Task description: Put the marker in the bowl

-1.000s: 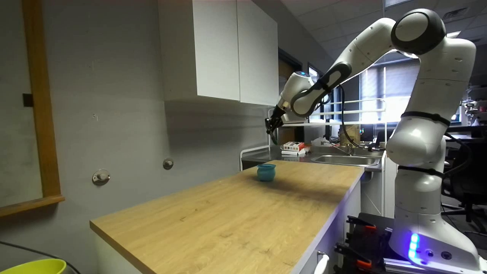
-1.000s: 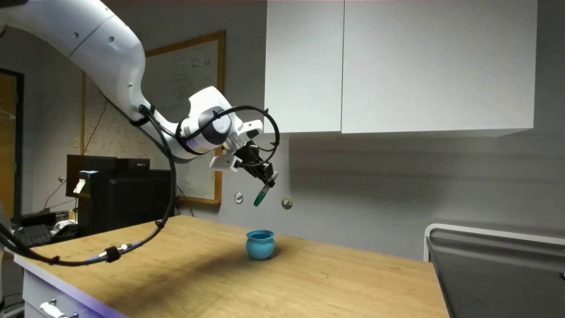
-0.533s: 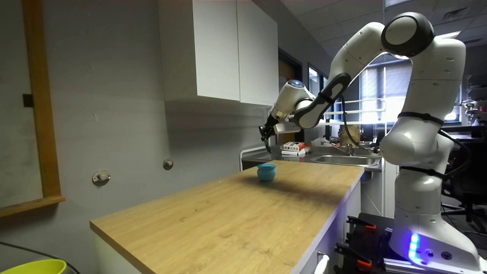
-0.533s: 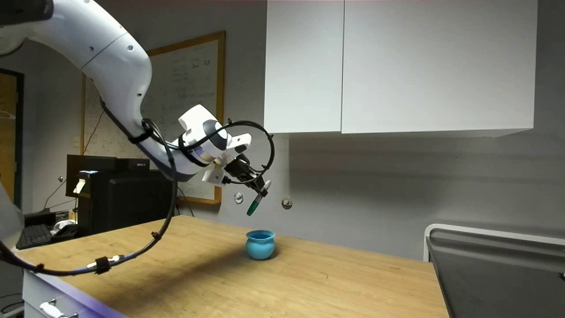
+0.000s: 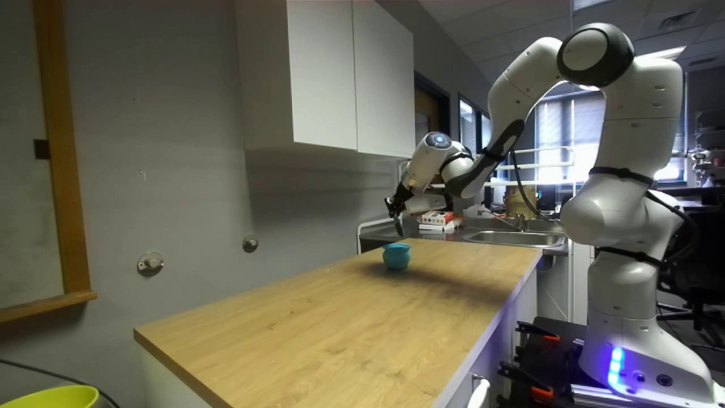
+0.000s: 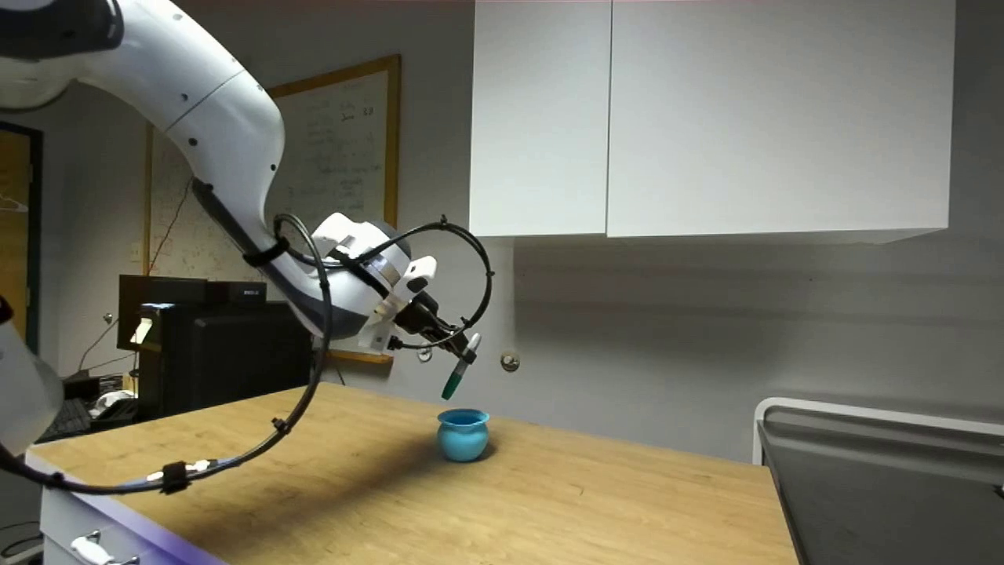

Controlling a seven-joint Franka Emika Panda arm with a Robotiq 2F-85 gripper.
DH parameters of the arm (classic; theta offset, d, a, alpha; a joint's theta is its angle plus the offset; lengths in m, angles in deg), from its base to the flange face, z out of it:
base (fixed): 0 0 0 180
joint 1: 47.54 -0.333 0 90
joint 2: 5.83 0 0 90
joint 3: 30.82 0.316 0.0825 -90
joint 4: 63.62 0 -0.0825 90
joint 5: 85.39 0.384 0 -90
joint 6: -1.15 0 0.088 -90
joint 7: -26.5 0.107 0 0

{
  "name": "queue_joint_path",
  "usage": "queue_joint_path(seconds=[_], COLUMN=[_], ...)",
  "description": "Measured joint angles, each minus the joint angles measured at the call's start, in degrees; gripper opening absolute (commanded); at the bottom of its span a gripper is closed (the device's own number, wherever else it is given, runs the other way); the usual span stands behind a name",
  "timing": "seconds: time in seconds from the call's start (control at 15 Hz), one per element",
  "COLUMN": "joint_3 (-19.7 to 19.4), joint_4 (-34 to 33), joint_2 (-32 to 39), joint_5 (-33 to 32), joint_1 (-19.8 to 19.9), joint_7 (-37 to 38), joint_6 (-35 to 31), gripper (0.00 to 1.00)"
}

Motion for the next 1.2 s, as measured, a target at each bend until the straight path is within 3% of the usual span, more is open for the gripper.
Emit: queue_joint_path(seconds=[0.2, 0.4, 0.8, 0.87, 0.93, 1.2], joint_3=[0.92, 1.55, 1.93, 1.92, 1.91, 1.91], joint_4=[-3.3, -5.46, -6.95, -7.08, -7.19, -7.5], joint_2=[3.04, 7.18, 14.15, 14.81, 15.27, 15.61], joint_5=[-12.5, -20.85, -27.45, -27.5, -27.5, -27.5], joint_1=[1.02, 0.74, -0.7, -0.71, -0.71, -0.71], joint_7=[11.3, 19.37, 27.32, 27.75, 28.05, 28.13], joint_6=[4.06, 8.14, 12.41, 12.42, 12.42, 12.26], gripper=[0.05, 0.05, 0.05, 0.43, 0.44, 0.72])
